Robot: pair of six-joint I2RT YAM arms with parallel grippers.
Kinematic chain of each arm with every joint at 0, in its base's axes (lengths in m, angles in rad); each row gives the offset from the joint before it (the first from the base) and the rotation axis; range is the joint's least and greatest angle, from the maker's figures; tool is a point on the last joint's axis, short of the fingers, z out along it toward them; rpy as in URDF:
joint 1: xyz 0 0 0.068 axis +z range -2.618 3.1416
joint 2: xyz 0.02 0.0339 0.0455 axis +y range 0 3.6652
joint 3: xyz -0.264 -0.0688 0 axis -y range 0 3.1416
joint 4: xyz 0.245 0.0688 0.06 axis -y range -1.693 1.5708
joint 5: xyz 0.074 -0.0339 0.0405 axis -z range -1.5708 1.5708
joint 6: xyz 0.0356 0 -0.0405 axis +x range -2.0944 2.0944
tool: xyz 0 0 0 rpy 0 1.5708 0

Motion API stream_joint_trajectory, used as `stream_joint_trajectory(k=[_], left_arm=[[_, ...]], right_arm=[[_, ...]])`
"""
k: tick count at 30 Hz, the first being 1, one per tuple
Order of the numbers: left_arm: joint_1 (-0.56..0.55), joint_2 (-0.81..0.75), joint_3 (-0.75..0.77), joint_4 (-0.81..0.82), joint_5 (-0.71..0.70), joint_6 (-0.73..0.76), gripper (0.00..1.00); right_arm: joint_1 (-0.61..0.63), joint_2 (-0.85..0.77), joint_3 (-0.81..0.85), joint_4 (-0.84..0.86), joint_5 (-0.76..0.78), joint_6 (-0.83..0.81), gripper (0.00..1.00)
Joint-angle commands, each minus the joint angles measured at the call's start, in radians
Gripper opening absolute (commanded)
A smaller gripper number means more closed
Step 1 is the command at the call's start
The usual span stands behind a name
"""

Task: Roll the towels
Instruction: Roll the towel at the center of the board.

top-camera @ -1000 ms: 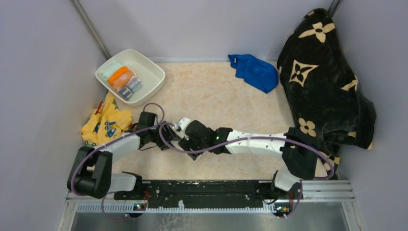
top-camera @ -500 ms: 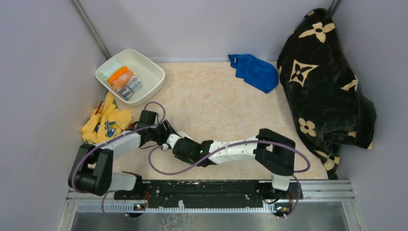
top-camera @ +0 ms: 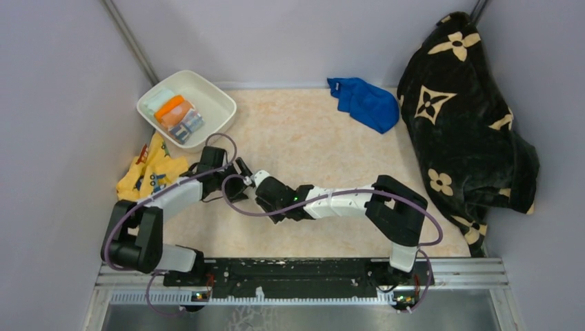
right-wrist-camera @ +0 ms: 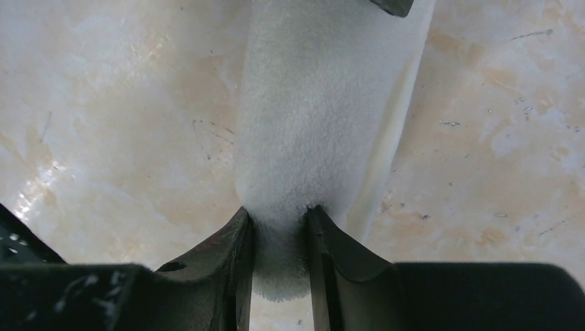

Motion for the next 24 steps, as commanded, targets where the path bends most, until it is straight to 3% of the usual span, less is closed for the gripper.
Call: stream_joint_trajectory(k=[1,4,8,13,24], left_arm=[[0.004,-0.114,0.012,-0.043,-0.064,-0.035,0.83],[0.005,-0.216,-0.028,-0.075,-0.097,-0.058,0.86],[0.005,-0.279,-0.097,-0.054,-0.034,-0.084,0.86],[-0.001,-0.248,-0.179,0.068,0.095,-0.156,0.85],[-0.029,-0.096,-0.194,0.214,0.113,-0.144,0.77]], right_arm=[[-0.031,0.089,-0.064,-0.048,-0.174,0.193,0.16],[-0.061,0.093,-0.087,-0.010,-0.222,0.261,0.16],[-0.107,0.077,-0.142,0.107,-0.307,0.333,0.16],[-0.143,0.075,-0.203,0.214,-0.393,0.382,0.16],[-0.183,0.094,-0.316,0.385,-0.477,0.475,0.15]])
